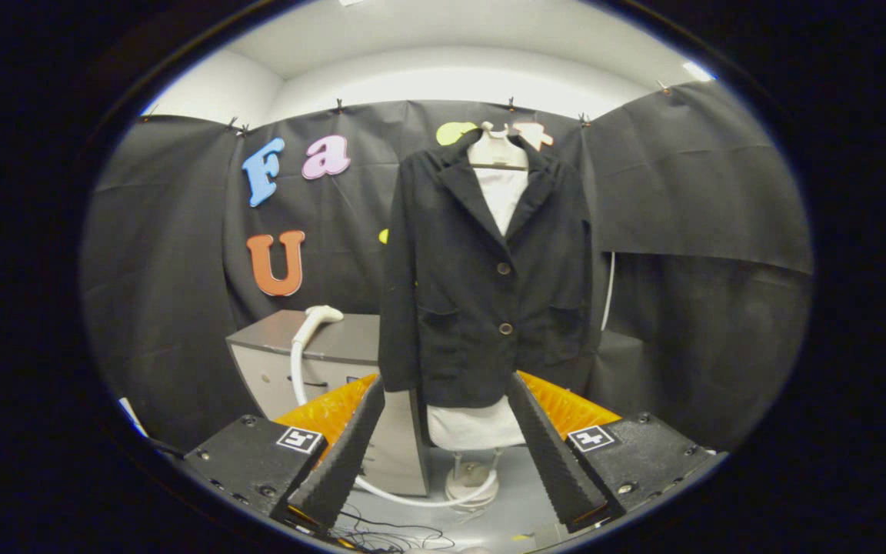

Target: Iron the clothes twice with a garment steamer, once on the left side and once on the right side.

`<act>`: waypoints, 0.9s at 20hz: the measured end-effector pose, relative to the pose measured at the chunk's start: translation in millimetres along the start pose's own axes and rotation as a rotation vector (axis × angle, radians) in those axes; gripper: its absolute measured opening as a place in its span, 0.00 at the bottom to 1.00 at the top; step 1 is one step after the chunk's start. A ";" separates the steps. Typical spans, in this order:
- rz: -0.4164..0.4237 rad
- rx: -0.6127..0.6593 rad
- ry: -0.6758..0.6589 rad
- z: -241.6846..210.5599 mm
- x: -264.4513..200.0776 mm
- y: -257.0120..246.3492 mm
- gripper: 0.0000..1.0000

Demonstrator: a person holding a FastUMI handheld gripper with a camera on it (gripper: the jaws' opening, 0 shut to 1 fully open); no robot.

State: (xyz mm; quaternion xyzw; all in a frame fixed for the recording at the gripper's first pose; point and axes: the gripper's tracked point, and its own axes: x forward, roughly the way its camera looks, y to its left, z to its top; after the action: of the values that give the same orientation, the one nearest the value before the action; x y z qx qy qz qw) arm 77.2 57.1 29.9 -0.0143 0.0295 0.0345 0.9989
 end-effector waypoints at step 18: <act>0.311 -0.014 0.265 24.8 306.1 272.7 1.00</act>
State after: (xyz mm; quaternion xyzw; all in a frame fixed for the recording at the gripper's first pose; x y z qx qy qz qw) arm 364.4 350.7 29.1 -0.0212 0.1620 0.1862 0.9688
